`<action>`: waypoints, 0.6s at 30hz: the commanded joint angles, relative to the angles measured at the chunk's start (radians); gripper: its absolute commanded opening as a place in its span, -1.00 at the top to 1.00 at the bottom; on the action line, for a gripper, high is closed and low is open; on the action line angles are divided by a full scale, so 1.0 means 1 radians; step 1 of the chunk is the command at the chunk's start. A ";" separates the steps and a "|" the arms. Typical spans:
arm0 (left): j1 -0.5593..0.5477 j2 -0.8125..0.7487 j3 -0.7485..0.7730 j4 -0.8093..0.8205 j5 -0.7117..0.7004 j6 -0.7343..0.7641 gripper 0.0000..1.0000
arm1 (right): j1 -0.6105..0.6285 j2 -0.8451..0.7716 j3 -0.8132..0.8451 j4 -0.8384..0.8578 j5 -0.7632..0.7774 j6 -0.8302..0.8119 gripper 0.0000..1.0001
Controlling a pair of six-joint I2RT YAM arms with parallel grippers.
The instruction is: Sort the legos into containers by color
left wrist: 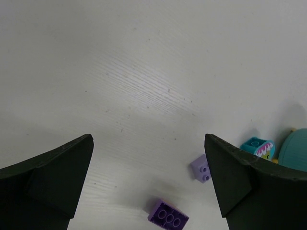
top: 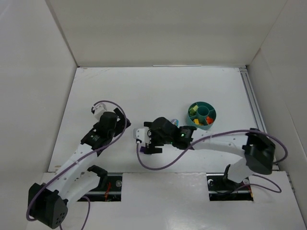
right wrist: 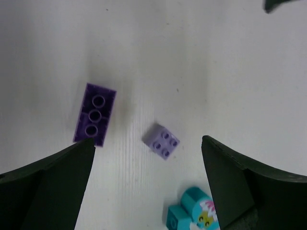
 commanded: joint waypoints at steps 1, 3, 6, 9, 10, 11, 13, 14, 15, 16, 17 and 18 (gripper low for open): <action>0.009 -0.032 0.017 -0.077 -0.107 -0.076 -1.00 | 0.037 0.115 0.100 0.077 0.011 -0.036 -0.93; 0.009 -0.032 0.017 -0.067 -0.085 -0.076 -1.00 | 0.048 0.195 0.156 0.077 -0.013 -0.045 -0.93; 0.009 -0.019 0.007 -0.055 -0.085 -0.076 -1.00 | 0.048 0.270 0.193 0.089 -0.023 -0.046 -0.93; 0.009 -0.009 0.007 -0.055 -0.096 -0.076 -1.00 | 0.048 0.321 0.204 0.089 -0.033 -0.036 -0.93; 0.009 -0.009 0.007 -0.055 -0.087 -0.076 -1.00 | 0.048 0.332 0.204 0.089 -0.042 -0.023 -0.93; 0.009 -0.009 0.007 -0.046 -0.087 -0.076 -1.00 | 0.048 0.342 0.204 0.089 -0.042 -0.023 -0.93; 0.009 -0.009 0.007 -0.046 -0.087 -0.066 -1.00 | 0.048 0.373 0.204 0.089 -0.043 -0.006 -0.91; 0.009 -0.019 0.007 -0.046 -0.087 -0.066 -1.00 | 0.048 0.373 0.204 0.089 -0.058 -0.006 -0.91; 0.009 -0.019 0.007 -0.046 -0.087 -0.066 -1.00 | 0.048 0.384 0.204 0.089 -0.068 0.006 -0.88; 0.009 -0.029 0.007 -0.046 -0.096 -0.066 -1.00 | 0.048 0.395 0.204 0.089 -0.078 0.007 -0.84; 0.009 -0.029 0.007 -0.046 -0.096 -0.066 -1.00 | 0.048 0.395 0.204 0.089 -0.078 0.007 -0.84; 0.009 -0.040 0.007 -0.046 -0.096 -0.066 -1.00 | 0.048 0.395 0.195 0.089 -0.078 0.017 -0.84</action>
